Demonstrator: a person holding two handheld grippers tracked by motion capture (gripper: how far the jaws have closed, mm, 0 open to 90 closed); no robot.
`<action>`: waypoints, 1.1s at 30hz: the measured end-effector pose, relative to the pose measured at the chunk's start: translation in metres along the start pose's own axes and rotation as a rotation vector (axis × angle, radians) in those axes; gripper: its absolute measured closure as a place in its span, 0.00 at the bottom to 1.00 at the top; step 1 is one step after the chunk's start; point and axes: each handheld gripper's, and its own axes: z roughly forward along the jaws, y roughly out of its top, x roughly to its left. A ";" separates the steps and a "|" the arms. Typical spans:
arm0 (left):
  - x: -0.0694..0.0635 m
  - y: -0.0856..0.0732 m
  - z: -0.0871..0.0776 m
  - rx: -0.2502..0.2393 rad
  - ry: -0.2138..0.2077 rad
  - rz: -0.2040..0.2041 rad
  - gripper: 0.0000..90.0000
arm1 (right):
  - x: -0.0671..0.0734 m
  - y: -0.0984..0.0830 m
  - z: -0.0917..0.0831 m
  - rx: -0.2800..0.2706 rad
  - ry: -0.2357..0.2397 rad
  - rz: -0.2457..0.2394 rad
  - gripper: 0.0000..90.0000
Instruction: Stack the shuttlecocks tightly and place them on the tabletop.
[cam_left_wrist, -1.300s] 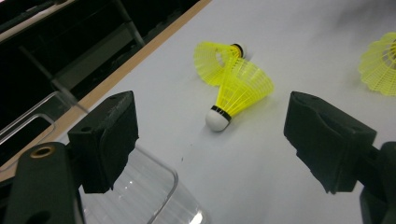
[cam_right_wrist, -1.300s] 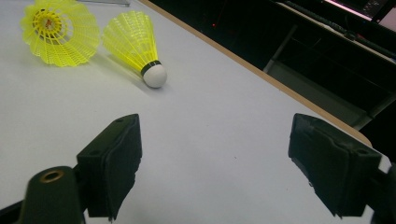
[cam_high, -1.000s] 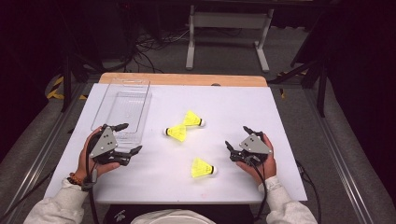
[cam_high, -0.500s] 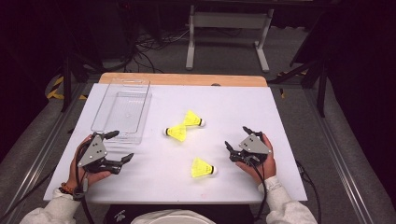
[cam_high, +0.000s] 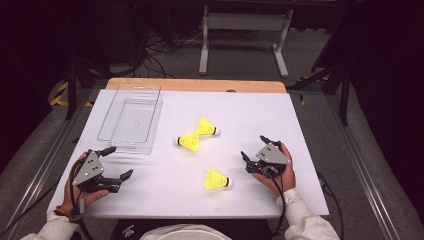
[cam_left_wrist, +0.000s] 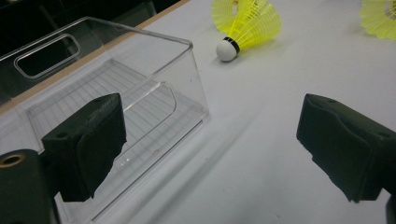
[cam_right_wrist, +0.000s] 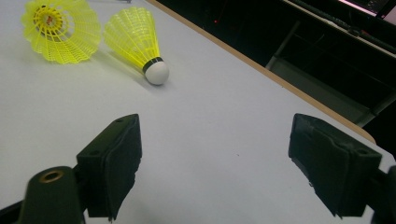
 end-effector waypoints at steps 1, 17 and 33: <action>0.000 -0.002 -0.002 0.000 0.002 -0.008 0.10 | -0.001 0.001 0.000 -0.001 0.003 0.007 0.20; 0.000 -0.004 -0.007 -0.011 0.013 -0.023 0.09 | -0.011 0.044 0.024 0.077 0.112 0.146 0.17; 0.000 -0.004 -0.007 -0.012 0.007 -0.017 0.09 | 0.014 0.150 0.127 0.291 0.270 0.146 0.31</action>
